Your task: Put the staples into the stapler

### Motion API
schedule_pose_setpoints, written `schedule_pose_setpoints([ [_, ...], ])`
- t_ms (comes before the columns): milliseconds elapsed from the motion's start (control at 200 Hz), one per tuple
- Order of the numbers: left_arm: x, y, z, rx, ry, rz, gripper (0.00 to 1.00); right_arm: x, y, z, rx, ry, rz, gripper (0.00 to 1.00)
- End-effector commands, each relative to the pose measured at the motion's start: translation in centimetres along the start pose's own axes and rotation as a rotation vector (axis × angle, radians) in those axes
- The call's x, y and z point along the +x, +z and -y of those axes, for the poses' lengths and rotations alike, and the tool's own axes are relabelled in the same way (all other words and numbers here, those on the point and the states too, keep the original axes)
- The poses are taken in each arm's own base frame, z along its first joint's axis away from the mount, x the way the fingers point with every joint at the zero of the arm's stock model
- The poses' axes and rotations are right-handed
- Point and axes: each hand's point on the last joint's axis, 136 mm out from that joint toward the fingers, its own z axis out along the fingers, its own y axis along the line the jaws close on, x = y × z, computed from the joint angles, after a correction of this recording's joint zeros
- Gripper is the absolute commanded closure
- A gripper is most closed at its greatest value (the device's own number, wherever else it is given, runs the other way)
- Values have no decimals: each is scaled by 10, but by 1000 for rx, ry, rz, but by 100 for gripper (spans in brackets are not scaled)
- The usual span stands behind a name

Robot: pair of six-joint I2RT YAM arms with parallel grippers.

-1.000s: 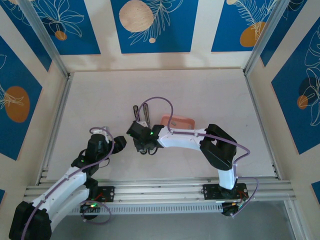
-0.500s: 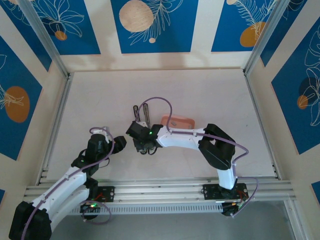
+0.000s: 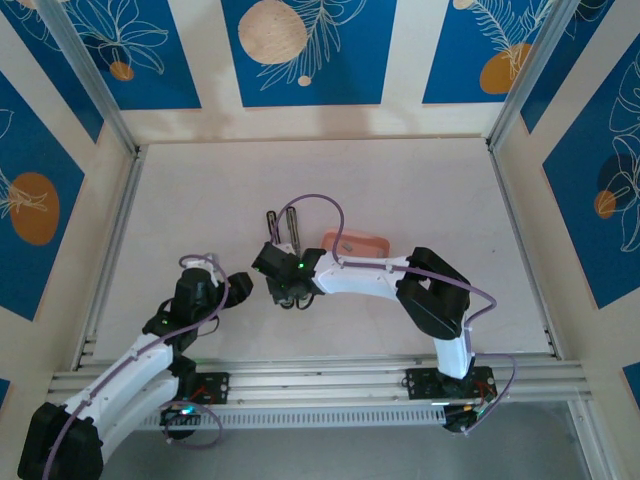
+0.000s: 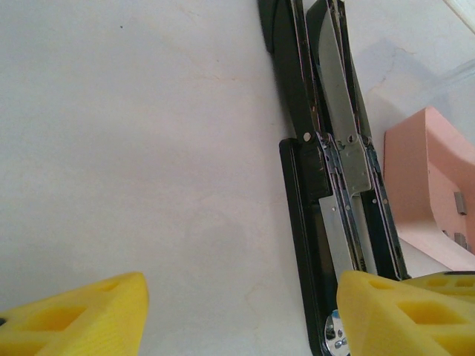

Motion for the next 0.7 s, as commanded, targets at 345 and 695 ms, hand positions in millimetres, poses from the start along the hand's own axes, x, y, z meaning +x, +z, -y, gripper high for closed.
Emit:
schedule_pose_setpoints([
  [345, -1, 1, -8, -22, 6, 19, 32, -3, -3, 3, 29, 36, -6, 89],
  [695, -1, 1, -9, -25, 11, 21, 32, -10, 0, 7, 34, 47, 0, 89],
])
